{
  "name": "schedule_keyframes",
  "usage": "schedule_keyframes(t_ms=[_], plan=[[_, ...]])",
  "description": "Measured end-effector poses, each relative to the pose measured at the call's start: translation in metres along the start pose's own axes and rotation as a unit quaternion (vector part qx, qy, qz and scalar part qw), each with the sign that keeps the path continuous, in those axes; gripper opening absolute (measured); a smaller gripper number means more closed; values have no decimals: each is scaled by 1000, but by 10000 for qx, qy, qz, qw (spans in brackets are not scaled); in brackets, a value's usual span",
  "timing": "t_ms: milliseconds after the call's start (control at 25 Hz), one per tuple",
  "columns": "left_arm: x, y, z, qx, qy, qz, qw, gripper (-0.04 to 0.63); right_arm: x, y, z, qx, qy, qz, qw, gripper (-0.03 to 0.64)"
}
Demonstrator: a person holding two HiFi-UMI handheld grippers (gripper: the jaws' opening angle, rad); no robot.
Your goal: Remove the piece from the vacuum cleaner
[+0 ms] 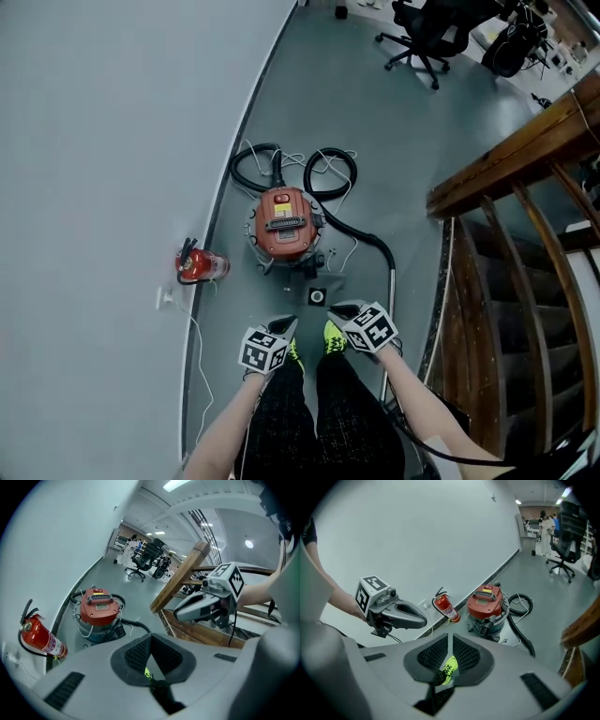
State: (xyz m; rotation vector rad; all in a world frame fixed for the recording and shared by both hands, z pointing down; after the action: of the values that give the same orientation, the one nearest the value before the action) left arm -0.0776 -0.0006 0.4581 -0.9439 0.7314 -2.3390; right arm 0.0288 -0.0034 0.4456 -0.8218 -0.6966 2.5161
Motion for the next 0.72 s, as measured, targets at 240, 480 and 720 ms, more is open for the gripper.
schedule_keyframes(t_ms=[240,480,720], plan=[[-23,12,-21,20,-241,42,9997,9,22,16,-19,-51,-59,69,9999,41],[-28,15,-50,-61,-311,-101,9994,9,55,15,-26,-163,-148,286,9993,40],[-34,12,-79,-103,-305,-190,9993,9,78,9,-38,-280,-315,430,9982,40]])
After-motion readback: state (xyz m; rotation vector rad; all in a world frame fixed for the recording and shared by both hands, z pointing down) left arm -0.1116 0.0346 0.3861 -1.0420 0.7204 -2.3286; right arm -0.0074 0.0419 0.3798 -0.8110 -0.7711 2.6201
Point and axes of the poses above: the fingertips, and each gripper's own axes: z forward along the fingers, x to its left, y out of its top, the point moved 2 cm from there along -z, backward along the fingers, and after that the axes turned 7 degrees about -x, right-handed, at the moved point
